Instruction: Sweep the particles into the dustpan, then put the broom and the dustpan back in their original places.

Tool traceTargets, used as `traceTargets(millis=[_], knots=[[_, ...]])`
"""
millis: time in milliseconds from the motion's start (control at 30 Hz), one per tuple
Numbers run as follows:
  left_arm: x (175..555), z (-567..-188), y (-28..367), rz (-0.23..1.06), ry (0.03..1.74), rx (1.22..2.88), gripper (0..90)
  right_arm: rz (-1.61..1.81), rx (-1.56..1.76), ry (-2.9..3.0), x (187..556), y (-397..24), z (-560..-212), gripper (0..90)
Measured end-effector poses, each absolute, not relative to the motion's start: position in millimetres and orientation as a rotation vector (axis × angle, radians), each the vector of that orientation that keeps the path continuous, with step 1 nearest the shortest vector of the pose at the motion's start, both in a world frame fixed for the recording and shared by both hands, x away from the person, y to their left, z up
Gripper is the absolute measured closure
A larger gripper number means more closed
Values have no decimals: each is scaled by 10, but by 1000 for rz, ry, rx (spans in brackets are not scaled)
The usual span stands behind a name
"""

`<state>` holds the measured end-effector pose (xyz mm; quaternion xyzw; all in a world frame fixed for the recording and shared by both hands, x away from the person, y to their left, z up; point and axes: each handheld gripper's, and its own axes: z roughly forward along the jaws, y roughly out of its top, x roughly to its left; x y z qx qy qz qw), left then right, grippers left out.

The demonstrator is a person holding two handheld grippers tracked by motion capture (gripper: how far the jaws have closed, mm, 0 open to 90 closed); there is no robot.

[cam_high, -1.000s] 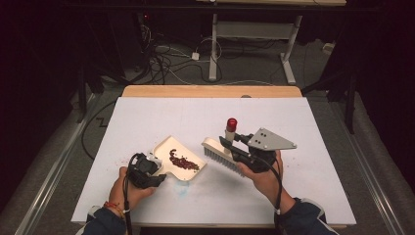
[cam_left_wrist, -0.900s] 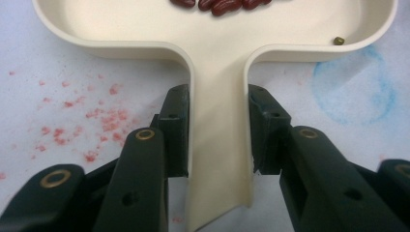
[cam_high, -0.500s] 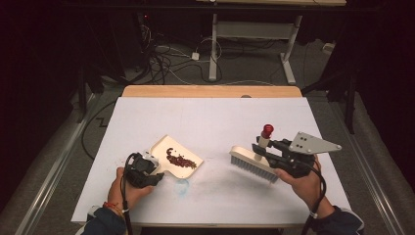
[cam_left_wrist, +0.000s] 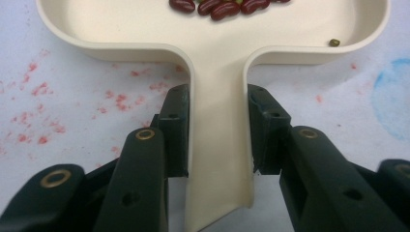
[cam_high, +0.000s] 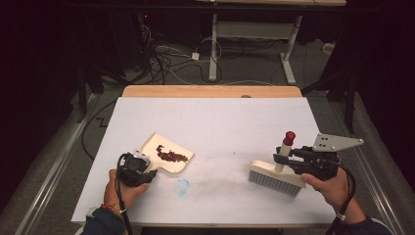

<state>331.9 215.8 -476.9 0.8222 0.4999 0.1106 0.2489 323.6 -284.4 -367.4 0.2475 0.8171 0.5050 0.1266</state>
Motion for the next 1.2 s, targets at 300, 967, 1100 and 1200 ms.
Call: traceTargets(millis=[300,967,1100,1200], knots=[[3208,-4767,1970,248,1347,2201,509,1400,777,2419,3470,-2892,-3666,688],[2904,-4621,1924,299,1015,2222,429,1117,1120,2335,4440,-2578,-3958,587],[2849,-4570,2025,419,915,2190,364,1076,1173,2313,4564,-2526,-4043,584],[2825,-4592,2078,518,883,2187,275,1038,1200,2305,4667,-2479,-4124,576]])
